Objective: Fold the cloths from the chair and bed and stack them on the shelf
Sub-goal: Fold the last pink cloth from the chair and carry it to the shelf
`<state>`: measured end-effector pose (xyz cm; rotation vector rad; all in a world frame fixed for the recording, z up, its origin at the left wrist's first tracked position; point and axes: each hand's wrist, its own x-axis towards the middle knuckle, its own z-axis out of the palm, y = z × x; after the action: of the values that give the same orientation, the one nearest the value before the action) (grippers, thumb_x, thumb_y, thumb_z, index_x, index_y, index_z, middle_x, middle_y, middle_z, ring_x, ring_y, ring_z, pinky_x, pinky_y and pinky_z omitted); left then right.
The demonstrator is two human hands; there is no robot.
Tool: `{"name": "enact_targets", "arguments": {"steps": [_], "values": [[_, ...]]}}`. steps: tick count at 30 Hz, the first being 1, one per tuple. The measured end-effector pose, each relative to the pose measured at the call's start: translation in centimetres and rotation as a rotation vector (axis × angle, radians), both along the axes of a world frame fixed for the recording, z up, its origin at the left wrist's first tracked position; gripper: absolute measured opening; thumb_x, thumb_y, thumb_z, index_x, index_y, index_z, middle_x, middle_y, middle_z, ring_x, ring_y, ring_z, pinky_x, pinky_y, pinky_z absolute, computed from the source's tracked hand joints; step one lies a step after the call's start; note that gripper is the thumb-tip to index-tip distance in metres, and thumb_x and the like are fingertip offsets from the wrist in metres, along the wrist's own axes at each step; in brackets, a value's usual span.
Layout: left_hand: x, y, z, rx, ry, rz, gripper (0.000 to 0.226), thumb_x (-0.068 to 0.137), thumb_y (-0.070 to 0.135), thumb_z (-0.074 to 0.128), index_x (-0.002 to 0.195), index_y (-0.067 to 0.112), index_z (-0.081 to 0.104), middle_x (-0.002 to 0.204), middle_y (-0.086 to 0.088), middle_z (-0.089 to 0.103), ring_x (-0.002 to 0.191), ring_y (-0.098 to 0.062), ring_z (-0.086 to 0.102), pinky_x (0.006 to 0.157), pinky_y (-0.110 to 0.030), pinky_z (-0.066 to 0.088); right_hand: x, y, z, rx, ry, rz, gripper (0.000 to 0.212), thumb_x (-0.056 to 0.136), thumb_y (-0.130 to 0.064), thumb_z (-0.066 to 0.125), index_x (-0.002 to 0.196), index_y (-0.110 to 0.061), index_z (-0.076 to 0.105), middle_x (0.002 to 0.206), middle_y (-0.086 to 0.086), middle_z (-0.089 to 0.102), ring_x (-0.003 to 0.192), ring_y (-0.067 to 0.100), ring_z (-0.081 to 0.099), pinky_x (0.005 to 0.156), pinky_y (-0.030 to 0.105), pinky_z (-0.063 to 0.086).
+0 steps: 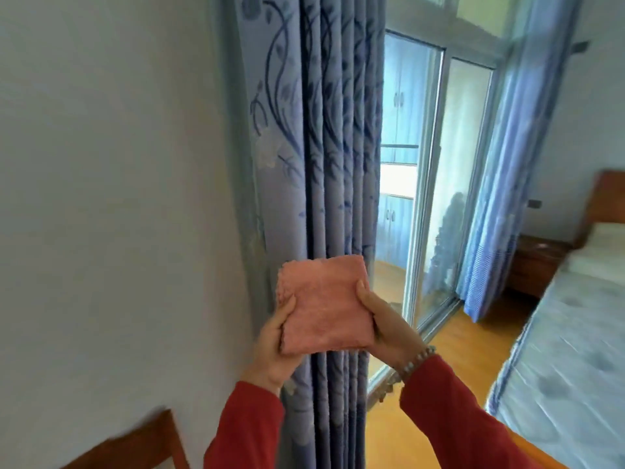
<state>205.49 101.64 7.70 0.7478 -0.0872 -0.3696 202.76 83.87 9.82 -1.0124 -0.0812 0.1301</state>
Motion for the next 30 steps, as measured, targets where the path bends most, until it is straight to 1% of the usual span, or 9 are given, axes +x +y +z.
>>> {"name": "enact_targets", "arguments": {"steps": [7, 11, 14, 17, 20, 23, 25, 28, 30], "values": [[-3.5, -18.4, 1.5, 0.077, -0.037, -0.293, 0.034, 0.092, 0.020, 0.053, 0.123, 0.007, 0.061, 0.101, -0.013, 0.076, 0.087, -0.021, 0.074, 0.067, -0.033, 0.061, -8.7, -16.4, -0.1, 0.045, -0.006, -0.385, 0.053, 0.098, -0.040, 0.051, 0.136, -0.003, 0.054, 0.135, 0.020, 0.060, 0.126, 0.033, 0.057, 0.105, 0.049, 0.047], [-7.8, -29.8, 0.9, 0.083, -0.058, -0.511, 0.030, 0.095, 0.018, 0.050, 0.118, 0.008, 0.067, 0.100, -0.013, 0.076, 0.085, -0.019, 0.074, 0.071, -0.032, 0.061, -16.7, -25.7, -0.2, 0.046, 0.024, -0.607, 0.047, 0.102, -0.038, 0.044, 0.131, -0.003, 0.057, 0.125, 0.019, 0.066, 0.112, 0.029, 0.066, 0.091, 0.041, 0.058], [-14.1, -39.1, 0.0, 0.085, -0.085, -0.716, 0.028, 0.097, 0.018, 0.047, 0.113, 0.010, 0.067, 0.095, -0.010, 0.077, 0.082, -0.017, 0.074, 0.067, -0.030, 0.061, -24.9, -33.1, -1.5, 0.074, 0.029, -0.786, 0.049, 0.101, -0.041, 0.047, 0.130, -0.002, 0.056, 0.125, 0.021, 0.066, 0.110, 0.032, 0.067, 0.090, 0.044, 0.058], [-21.1, -47.7, -0.8, 0.128, -0.099, -0.917, 0.030, 0.093, 0.021, 0.051, 0.115, 0.008, 0.067, 0.104, -0.013, 0.074, 0.091, -0.021, 0.073, 0.076, -0.034, 0.061, -33.5, -39.7, -3.2, 0.125, 0.027, -0.942, 0.051, 0.100, -0.044, 0.048, 0.133, -0.005, 0.054, 0.128, 0.021, 0.064, 0.116, 0.035, 0.064, 0.092, 0.050, 0.056], [-28.1, -55.5, -1.9, 0.157, -0.116, -1.092, 0.041, 0.098, 0.025, 0.051, 0.131, 0.002, 0.059, 0.126, -0.020, 0.063, 0.113, -0.028, 0.064, 0.096, -0.041, 0.054, -41.7, -45.0, -4.5, 0.180, 0.028, -1.071, 0.051, 0.100, -0.044, 0.047, 0.134, -0.006, 0.053, 0.127, 0.021, 0.065, 0.113, 0.035, 0.066, 0.081, 0.047, 0.058], [-34.6, -62.4, -2.8, 0.149, -0.074, -1.241, 0.032, 0.094, 0.024, 0.053, 0.109, 0.004, 0.073, 0.113, -0.017, 0.070, 0.101, -0.026, 0.070, 0.086, -0.037, 0.058, -49.2, -48.8, -5.1, 0.207, 0.042, -1.225, 0.047, 0.100, -0.042, 0.048, 0.130, -0.006, 0.057, 0.121, 0.017, 0.069, 0.107, 0.030, 0.069, 0.077, 0.043, 0.060], [-39.1, -65.8, -3.0, 0.147, -0.045, -1.358, 0.032, 0.091, 0.024, 0.054, 0.104, 0.005, 0.076, 0.110, -0.016, 0.071, 0.098, -0.025, 0.071, 0.086, -0.038, 0.059, -53.9, -50.4, -5.3, 0.221, 0.034, -1.331, 0.043, 0.099, -0.041, 0.049, 0.125, -0.008, 0.060, 0.120, 0.015, 0.071, 0.108, 0.028, 0.069, 0.082, 0.044, 0.060], [-45.7, -70.9, -3.8, 0.162, -0.007, -1.504, 0.045, 0.092, 0.024, 0.055, 0.131, 0.001, 0.058, 0.122, -0.019, 0.066, 0.107, -0.028, 0.067, 0.092, -0.043, 0.056, -60.9, -52.1, -5.5, 0.272, -0.003, -1.478, 0.035, 0.100, -0.038, 0.046, 0.116, -0.012, 0.064, 0.112, 0.011, 0.074, 0.101, 0.024, 0.072, 0.082, 0.044, 0.060], [-50.2, -73.4, -4.2, 0.164, 0.025, -1.622, 0.048, 0.094, 0.023, 0.054, 0.136, 0.001, 0.050, 0.123, -0.019, 0.066, 0.107, -0.029, 0.068, 0.088, -0.043, 0.057, -65.3, -52.8, -5.9, 0.307, -0.030, -1.563, 0.032, 0.101, -0.036, 0.043, 0.113, -0.014, 0.065, 0.111, 0.009, 0.074, 0.099, 0.023, 0.072, 0.083, 0.044, 0.059]]}}
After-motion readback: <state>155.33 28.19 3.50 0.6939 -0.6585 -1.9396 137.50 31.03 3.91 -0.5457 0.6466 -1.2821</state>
